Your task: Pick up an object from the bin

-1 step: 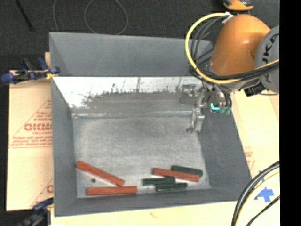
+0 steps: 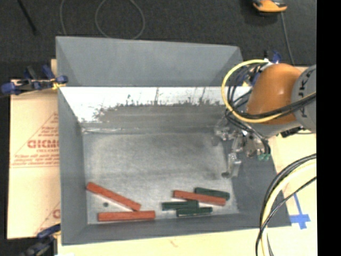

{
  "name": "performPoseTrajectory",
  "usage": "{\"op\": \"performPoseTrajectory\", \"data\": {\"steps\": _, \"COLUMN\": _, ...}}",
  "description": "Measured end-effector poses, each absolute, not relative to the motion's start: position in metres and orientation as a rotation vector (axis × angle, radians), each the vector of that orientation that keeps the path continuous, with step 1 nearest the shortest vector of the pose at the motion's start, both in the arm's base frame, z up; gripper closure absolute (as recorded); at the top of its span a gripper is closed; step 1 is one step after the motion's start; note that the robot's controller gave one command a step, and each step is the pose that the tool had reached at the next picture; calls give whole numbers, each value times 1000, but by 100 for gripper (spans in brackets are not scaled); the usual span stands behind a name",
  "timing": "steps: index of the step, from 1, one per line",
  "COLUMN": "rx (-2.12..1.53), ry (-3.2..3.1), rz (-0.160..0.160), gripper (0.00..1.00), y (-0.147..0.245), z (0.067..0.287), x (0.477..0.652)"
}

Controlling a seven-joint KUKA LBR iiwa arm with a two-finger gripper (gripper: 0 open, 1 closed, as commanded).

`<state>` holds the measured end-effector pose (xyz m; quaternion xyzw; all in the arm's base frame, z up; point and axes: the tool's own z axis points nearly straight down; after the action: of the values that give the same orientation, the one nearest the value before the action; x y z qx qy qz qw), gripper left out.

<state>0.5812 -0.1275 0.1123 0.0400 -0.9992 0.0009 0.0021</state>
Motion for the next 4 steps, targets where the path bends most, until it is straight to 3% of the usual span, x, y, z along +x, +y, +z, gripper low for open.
{"op": "performPoseTrajectory", "data": {"steps": 1, "rx": 364, "ry": -3117, "rz": 1, "gripper": 0, "y": -141, "z": 117, "x": 485}}
{"op": "performPoseTrajectory", "data": {"steps": 2, "rx": 538, "ry": -3114, "rz": 10, "gripper": 0, "y": -93, "z": 74, "x": 480}}
{"op": "performPoseTrajectory", "data": {"steps": 3, "rx": 536, "ry": -3110, "rz": 8, "gripper": 100, "y": -94, "z": 74, "x": 479}}
{"op": "performPoseTrajectory", "data": {"steps": 4, "rx": 517, "ry": -3111, "rz": 8, "gripper": 100, "y": -106, "z": 190, "x": 502}}
